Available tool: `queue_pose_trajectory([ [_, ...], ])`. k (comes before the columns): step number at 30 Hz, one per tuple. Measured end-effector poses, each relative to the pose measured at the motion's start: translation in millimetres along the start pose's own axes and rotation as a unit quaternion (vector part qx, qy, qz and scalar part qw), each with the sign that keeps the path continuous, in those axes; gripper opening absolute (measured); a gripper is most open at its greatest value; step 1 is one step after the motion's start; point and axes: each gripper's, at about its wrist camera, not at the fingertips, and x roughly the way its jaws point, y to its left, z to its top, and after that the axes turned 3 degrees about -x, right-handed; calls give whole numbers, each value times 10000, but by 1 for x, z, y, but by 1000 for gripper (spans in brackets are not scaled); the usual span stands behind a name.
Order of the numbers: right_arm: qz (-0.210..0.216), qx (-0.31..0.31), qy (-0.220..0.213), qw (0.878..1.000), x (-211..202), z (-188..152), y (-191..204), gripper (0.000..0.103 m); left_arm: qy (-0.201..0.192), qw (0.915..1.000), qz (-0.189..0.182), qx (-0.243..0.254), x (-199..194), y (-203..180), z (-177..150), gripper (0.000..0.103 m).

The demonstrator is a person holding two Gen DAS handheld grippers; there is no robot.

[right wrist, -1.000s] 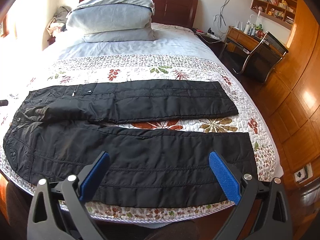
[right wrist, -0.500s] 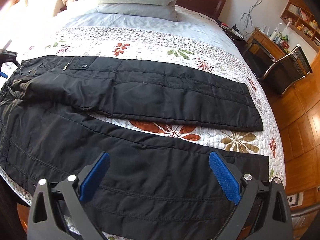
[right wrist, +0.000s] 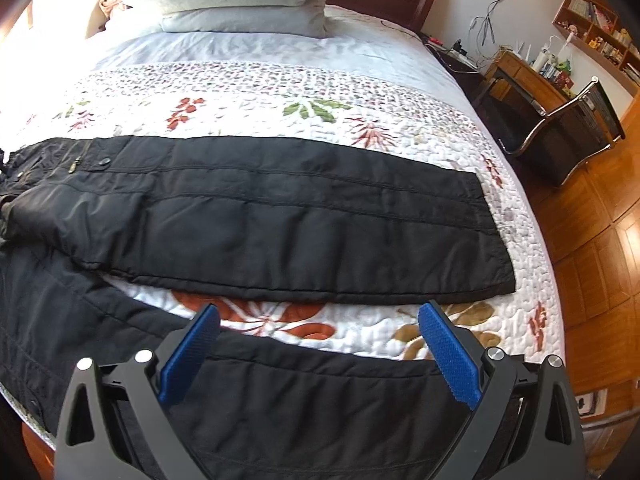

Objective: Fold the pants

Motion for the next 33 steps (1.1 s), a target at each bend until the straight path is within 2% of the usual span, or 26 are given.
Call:
queue_pose_trajectory([
  [2,-120,156,12,9998,10,9,-28,100,-31,10000,-32,-31,-2,-3,-2,35],
  [5,-41,459,4,9989,27,27,-76,100,-137,9999,77,66,-6,-10,-7,31],
  [10,-50,1019,110,9947,69,61,-165,100,-255,9994,218,91,-16,-16,-16,30],
  [14,498,1409,506,9875,120,85,-214,100,-253,9990,344,152,-15,-20,-21,30],
  [16,621,1479,599,9852,142,96,-224,100,-257,9986,421,166,-15,-23,-22,30],
  [23,373,1205,1061,9863,205,111,-223,99,-199,9978,579,257,-7,-29,-25,30],
  [24,330,1151,1102,9867,211,111,-222,96,-183,9979,564,245,-7,-30,-25,31],
  [25,361,1112,1176,9862,218,111,-221,88,-169,9982,539,221,-5,-29,-22,31],
  [27,472,1178,1278,9837,227,110,-222,82,-148,9984,506,180,-3,-30,-21,31],
  [30,662,1402,1341,9788,235,108,-226,80,-137,9983,531,187,1,-24,-18,32],
  [33,556,1253,1306,9819,233,108,-224,59,-149,9979,600,212,2,-26,-19,32],
])
